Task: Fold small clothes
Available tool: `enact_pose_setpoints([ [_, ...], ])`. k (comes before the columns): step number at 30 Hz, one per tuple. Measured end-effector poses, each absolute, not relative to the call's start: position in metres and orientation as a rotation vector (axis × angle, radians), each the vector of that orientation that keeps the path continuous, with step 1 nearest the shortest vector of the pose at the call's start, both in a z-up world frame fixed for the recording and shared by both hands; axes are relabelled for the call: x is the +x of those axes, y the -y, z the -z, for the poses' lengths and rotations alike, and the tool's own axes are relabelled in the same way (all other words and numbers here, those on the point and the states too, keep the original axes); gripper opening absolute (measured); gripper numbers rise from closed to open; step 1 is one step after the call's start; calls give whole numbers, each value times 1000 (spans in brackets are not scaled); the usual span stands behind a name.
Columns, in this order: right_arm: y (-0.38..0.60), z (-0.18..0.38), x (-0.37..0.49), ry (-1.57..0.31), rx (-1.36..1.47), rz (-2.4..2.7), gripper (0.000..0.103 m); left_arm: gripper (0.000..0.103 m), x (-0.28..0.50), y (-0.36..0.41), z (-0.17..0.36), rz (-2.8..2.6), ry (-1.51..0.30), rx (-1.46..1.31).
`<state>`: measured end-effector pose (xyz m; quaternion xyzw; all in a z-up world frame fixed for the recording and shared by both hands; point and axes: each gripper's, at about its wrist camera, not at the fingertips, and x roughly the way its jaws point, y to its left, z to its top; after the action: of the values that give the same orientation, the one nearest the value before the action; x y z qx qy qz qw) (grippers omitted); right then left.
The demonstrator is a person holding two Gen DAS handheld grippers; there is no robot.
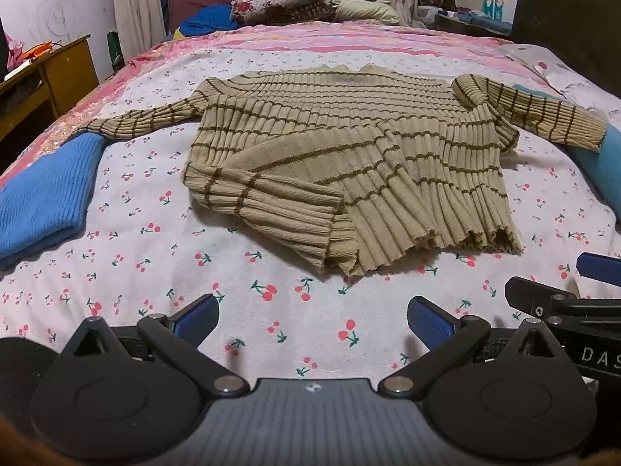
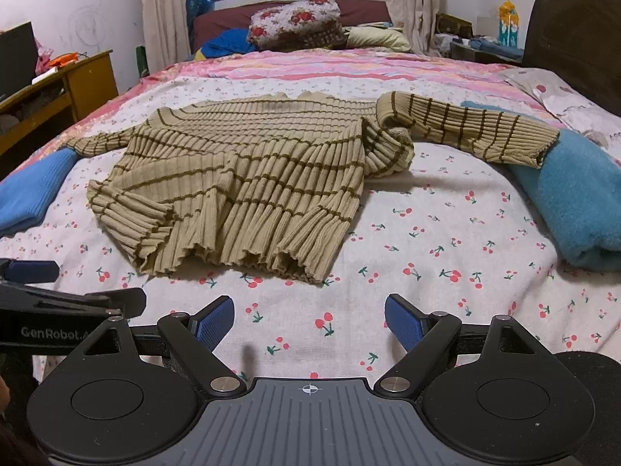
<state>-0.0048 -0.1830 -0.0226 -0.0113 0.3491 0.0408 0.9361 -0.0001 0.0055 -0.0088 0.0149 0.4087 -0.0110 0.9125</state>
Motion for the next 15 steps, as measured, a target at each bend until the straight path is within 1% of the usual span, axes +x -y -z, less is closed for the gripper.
enact_pose_setpoints([
  [15, 171, 23, -8, -706, -59, -104, 86, 103, -6, -14, 11, 13, -820, 25],
])
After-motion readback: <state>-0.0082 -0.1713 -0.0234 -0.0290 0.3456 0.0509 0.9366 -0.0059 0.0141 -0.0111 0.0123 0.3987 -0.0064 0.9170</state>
